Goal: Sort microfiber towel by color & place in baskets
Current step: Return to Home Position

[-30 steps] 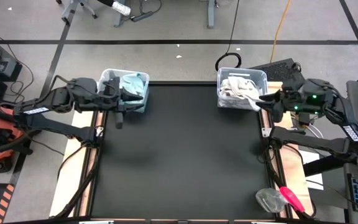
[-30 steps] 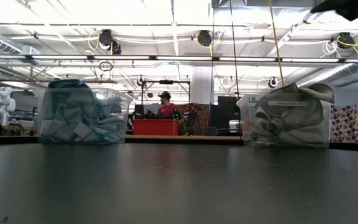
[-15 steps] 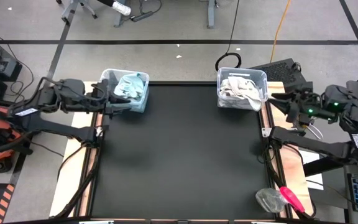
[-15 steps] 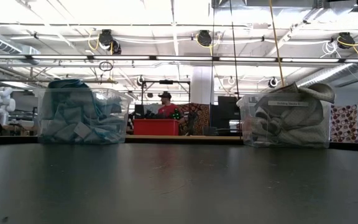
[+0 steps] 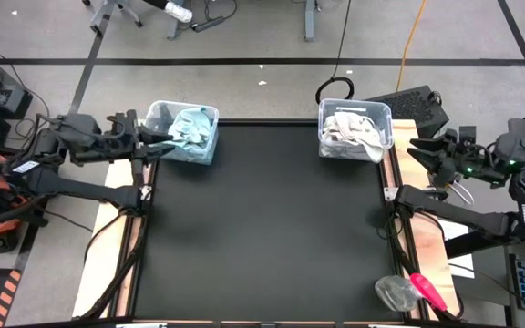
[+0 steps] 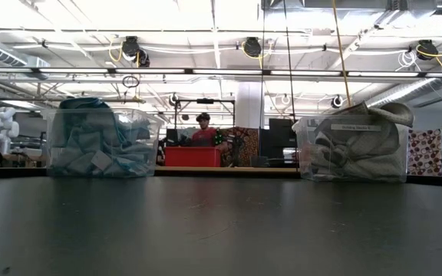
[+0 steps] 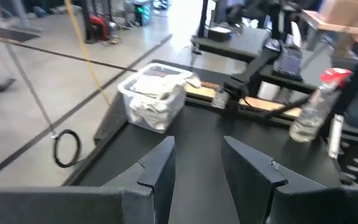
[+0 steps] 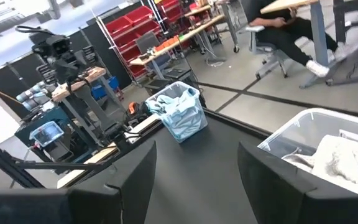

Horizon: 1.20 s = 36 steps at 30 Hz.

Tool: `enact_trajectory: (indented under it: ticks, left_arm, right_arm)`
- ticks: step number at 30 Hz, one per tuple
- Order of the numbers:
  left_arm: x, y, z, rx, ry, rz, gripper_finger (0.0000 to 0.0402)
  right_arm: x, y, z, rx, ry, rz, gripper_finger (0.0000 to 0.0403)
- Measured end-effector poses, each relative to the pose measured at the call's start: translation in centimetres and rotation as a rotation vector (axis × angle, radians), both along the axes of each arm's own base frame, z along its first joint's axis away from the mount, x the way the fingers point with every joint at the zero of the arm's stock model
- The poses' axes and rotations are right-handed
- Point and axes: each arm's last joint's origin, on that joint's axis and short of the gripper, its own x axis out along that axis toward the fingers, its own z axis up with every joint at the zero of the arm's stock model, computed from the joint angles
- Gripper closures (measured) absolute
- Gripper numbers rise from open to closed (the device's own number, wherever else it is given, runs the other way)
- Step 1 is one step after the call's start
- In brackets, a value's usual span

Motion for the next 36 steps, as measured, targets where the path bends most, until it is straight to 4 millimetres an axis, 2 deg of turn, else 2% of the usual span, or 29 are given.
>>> enact_trajectory:
  ticks: [7,14,20,36]
  left_arm:
    - [-0.6,0.3,-0.1,0.017,-0.009,0.129,0.0264]
    - [-0.7,0.5,-1.8,-0.041,-0.009,0.196,0.0264]
    - [-0.8,0.5,-3.0,-0.080,-0.056,0.219,0.0264]
    - [-2.3,0.4,-6.6,-0.160,-0.086,0.249,0.0264]
  right_arm:
    - [-1.3,0.9,-1.0,-0.058,-0.023,0.050,0.0186]
    - [-1.5,1.1,-4.2,-0.027,-0.074,0.098,0.0186]
    - [-1.3,1.1,-6.2,-0.019,-0.162,0.135,0.0186]
    - [-0.9,1.0,-6.4,-0.023,-0.154,0.142,0.0186]
